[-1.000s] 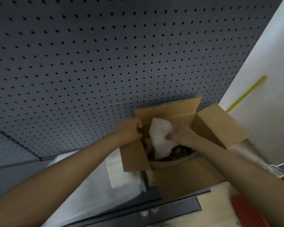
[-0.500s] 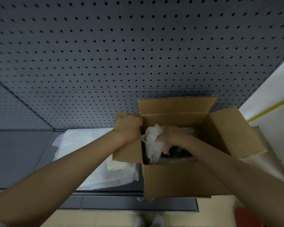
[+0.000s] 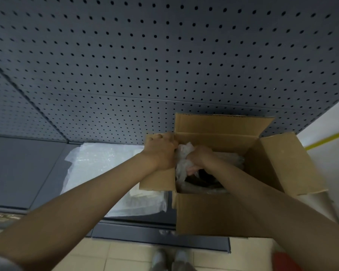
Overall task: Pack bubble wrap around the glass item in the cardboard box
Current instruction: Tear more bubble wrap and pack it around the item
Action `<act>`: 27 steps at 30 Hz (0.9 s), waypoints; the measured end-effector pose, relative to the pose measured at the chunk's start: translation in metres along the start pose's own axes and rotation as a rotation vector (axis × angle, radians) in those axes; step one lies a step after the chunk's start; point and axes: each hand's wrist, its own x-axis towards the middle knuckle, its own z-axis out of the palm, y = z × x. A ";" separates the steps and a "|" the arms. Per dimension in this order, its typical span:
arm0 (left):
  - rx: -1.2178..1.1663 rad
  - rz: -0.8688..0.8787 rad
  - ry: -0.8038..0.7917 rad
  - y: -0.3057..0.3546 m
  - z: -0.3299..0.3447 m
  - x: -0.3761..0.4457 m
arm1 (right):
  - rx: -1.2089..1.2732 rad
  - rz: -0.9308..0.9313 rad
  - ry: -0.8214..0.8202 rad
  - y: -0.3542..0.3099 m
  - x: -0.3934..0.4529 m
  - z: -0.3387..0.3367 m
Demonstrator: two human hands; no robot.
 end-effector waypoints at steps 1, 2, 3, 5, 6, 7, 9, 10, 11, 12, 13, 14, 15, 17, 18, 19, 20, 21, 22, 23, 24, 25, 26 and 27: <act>0.015 0.008 -0.009 0.000 0.001 0.000 | -0.014 -0.041 0.023 0.003 0.002 0.003; 0.028 0.011 -0.017 0.000 0.002 0.000 | 0.004 -0.089 0.048 0.007 0.003 0.007; 0.030 0.010 -0.024 -0.001 0.003 0.000 | 0.046 -0.134 0.069 0.012 0.001 0.011; -0.007 0.011 -0.041 -0.001 0.005 -0.002 | 0.133 -0.226 0.087 0.023 -0.004 0.019; -0.038 0.018 -0.051 -0.001 0.006 -0.004 | 0.160 -0.264 0.095 0.028 -0.006 0.022; -0.071 0.027 -0.061 -0.001 0.007 -0.005 | 0.171 -0.286 0.092 0.033 -0.009 0.024; -0.133 0.043 -0.061 -0.002 0.008 -0.008 | 0.147 -0.288 0.064 0.037 -0.014 0.023; -0.151 0.048 -0.051 -0.002 0.007 -0.009 | 0.123 -0.270 0.036 0.038 -0.016 0.023; -0.160 0.050 -0.041 -0.002 0.006 -0.010 | 0.091 -0.250 0.009 0.035 -0.019 0.021; -0.165 0.047 -0.036 -0.001 0.006 -0.011 | 0.068 -0.229 -0.017 0.033 -0.019 0.020; -0.170 0.039 -0.037 -0.001 0.004 -0.013 | 0.046 -0.204 -0.042 0.029 -0.018 0.018; -0.178 0.027 -0.043 0.000 0.003 -0.014 | 0.021 -0.184 -0.061 0.026 -0.015 0.018; -0.190 0.014 -0.053 0.001 0.001 -0.016 | -0.010 -0.157 -0.075 0.022 -0.010 0.019; -0.223 0.001 -0.061 0.003 -0.004 -0.019 | -0.070 -0.074 -0.095 0.014 -0.002 0.022; -0.239 -0.001 -0.059 0.004 -0.006 -0.021 | -0.086 -0.029 -0.101 0.010 0.001 0.026; -0.251 -0.002 -0.057 0.005 -0.007 -0.023 | -0.093 0.009 -0.094 0.008 0.003 0.029; -0.259 -0.004 -0.059 0.007 -0.009 -0.024 | -0.064 0.040 -0.091 0.007 0.007 0.033; -0.264 -0.005 -0.061 0.007 -0.010 -0.025 | -0.024 0.071 -0.095 0.008 0.011 0.037; -0.268 -0.006 -0.065 0.008 -0.010 -0.026 | -0.023 0.090 -0.098 0.010 0.014 0.040; -0.274 -0.010 -0.065 0.009 -0.011 -0.027 | 0.000 0.112 -0.097 0.011 0.014 0.042; -0.279 -0.014 -0.061 0.009 -0.011 -0.028 | 0.041 0.116 -0.086 0.010 0.013 0.043; -0.281 -0.014 -0.055 0.010 -0.011 -0.028 | 0.035 0.065 -0.056 0.008 0.014 0.044; -0.276 -0.009 -0.050 0.010 -0.012 -0.028 | -0.048 -0.040 -0.042 0.009 0.012 0.043; -0.265 0.001 -0.044 0.011 -0.013 -0.029 | -0.160 -0.128 -0.047 0.009 0.010 0.040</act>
